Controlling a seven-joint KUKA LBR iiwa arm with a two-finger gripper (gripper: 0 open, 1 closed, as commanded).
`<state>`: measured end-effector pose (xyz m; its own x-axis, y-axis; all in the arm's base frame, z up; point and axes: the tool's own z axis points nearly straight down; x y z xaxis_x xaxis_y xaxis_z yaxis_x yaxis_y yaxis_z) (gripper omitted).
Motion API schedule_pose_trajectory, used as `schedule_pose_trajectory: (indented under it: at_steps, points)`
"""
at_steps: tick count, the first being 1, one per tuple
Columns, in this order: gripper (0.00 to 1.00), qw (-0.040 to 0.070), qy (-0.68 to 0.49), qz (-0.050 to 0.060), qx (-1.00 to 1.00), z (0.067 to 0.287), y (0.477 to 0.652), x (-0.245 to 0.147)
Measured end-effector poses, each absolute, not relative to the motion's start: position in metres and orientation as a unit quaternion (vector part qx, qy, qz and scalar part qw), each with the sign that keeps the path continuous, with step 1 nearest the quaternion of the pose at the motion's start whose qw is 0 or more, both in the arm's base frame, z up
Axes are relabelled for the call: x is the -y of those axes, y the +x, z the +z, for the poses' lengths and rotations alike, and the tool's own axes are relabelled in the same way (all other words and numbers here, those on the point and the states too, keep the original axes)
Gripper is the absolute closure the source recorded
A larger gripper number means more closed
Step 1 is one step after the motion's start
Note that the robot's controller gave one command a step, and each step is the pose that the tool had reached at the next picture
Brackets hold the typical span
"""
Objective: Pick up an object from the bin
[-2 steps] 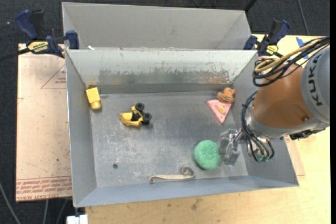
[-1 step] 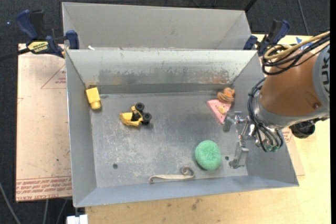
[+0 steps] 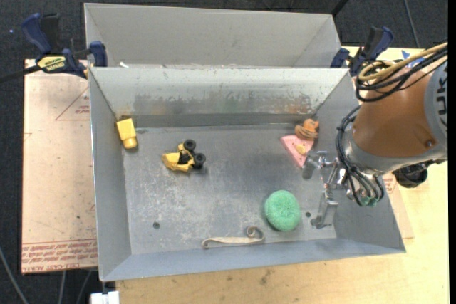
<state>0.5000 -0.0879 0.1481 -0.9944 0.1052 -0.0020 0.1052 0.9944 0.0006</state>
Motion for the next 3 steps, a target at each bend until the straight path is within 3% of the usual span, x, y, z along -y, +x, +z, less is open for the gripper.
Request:
schedule_pose_trajectory:
  at_steps: [1,2,3]
  points:
    - [0.00,0.004,0.080,0.000,-0.997,0.093,0.488,0.051]
    - [1.00,0.001,0.015,0.000,-1.000,0.070,0.488,0.037]
    - [1.00,0.001,0.015,0.000,-1.000,0.070,0.488,0.037]
